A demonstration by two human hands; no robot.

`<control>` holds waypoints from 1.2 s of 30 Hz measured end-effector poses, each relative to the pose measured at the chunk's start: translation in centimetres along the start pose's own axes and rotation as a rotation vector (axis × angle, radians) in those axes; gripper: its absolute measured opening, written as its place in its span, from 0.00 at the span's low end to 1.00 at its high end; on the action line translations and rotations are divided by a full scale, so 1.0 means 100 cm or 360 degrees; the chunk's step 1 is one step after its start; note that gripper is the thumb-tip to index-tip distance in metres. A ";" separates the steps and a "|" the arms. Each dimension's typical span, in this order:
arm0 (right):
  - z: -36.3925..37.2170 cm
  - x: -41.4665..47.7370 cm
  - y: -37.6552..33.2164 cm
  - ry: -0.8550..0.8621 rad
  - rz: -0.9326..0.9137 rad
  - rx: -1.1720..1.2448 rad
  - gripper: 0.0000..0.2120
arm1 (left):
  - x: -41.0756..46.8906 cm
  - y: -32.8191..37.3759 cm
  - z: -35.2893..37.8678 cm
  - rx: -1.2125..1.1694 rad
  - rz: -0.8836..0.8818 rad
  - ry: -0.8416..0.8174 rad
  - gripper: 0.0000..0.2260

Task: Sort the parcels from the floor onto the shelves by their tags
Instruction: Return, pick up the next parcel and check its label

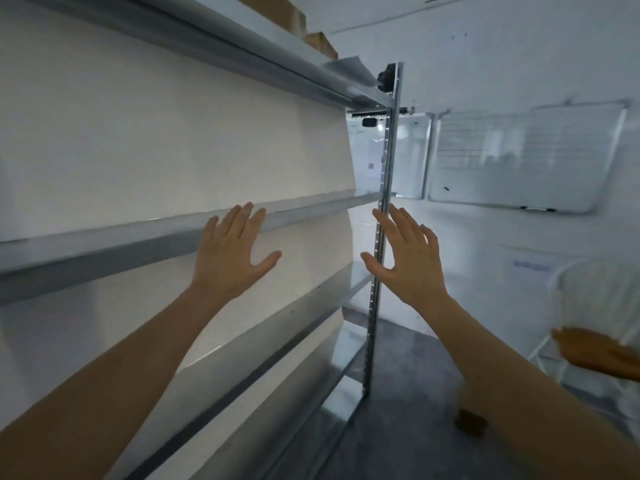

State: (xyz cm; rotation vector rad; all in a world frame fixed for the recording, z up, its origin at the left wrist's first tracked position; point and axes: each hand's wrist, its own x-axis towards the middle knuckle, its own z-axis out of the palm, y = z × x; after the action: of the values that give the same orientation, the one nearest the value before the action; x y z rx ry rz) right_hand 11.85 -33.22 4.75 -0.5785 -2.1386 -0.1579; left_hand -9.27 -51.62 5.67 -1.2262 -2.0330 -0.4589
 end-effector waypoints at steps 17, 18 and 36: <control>0.043 0.006 0.279 -0.0071 0.0594 -0.0566 0.35 | 0.194 0.222 0.263 -0.0661 0.0500 -0.0082 0.38; 0.048 0.009 0.296 -0.0079 0.0625 -0.0595 0.35 | 0.207 0.234 0.280 -0.0693 0.0524 -0.0078 0.38; 0.156 0.080 0.581 -0.0066 0.0910 -0.0784 0.34 | 0.395 0.416 0.520 -0.0819 0.0630 -0.0108 0.34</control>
State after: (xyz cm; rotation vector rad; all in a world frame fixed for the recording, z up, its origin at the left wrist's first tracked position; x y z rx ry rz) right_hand 23.02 25.77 -3.83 -1.4608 -1.8854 -0.3562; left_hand -5.07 25.09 -3.79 -1.9252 -1.7100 -0.7788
